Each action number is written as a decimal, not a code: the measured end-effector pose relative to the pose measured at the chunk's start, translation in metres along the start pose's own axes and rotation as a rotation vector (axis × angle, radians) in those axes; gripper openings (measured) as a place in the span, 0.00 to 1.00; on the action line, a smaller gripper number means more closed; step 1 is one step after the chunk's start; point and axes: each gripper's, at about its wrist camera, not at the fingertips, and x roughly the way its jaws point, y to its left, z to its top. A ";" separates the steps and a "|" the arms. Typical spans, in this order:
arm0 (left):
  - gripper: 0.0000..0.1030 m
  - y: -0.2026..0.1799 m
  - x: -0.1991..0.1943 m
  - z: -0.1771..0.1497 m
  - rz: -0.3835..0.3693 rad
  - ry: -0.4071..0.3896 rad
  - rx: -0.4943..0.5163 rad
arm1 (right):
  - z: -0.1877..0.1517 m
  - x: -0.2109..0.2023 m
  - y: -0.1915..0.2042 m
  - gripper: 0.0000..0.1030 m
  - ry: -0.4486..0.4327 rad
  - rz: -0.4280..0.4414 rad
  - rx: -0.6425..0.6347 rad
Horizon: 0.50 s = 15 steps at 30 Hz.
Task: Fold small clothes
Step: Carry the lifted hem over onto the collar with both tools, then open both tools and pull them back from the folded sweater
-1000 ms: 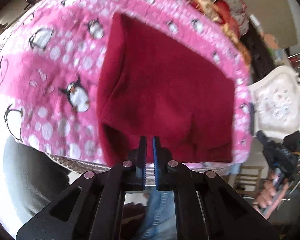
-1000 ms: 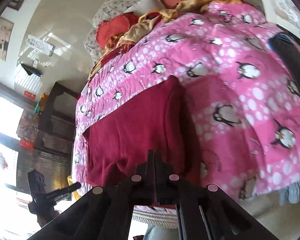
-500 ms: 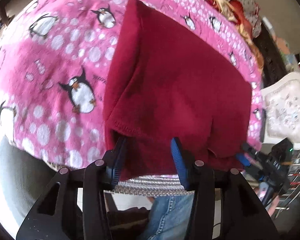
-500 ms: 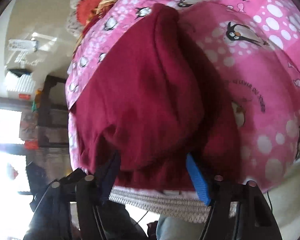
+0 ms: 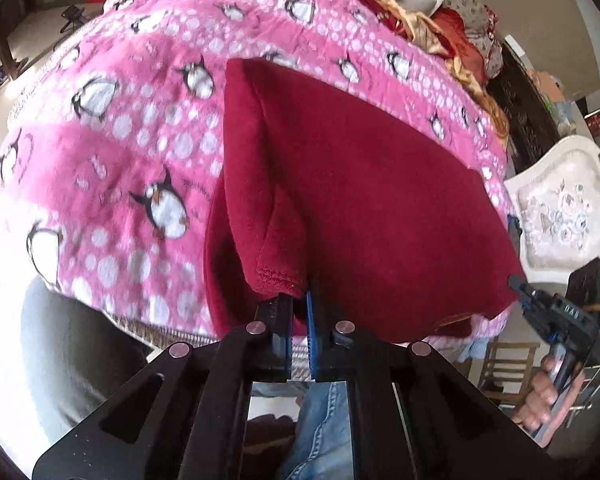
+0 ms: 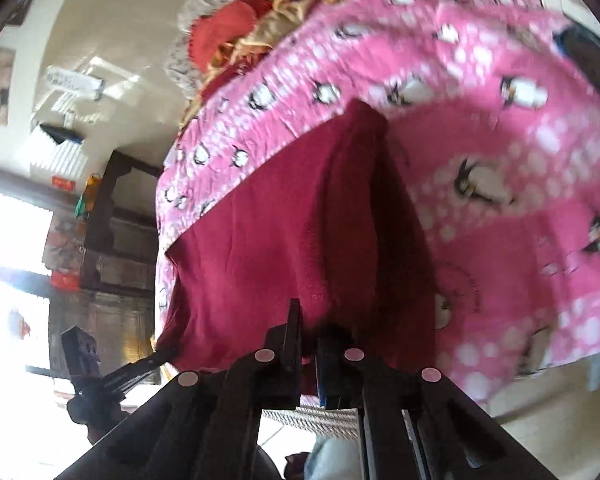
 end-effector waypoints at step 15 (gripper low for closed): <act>0.13 0.017 0.045 -0.009 0.065 0.130 0.099 | -0.034 0.051 -0.033 0.09 0.108 -0.143 0.007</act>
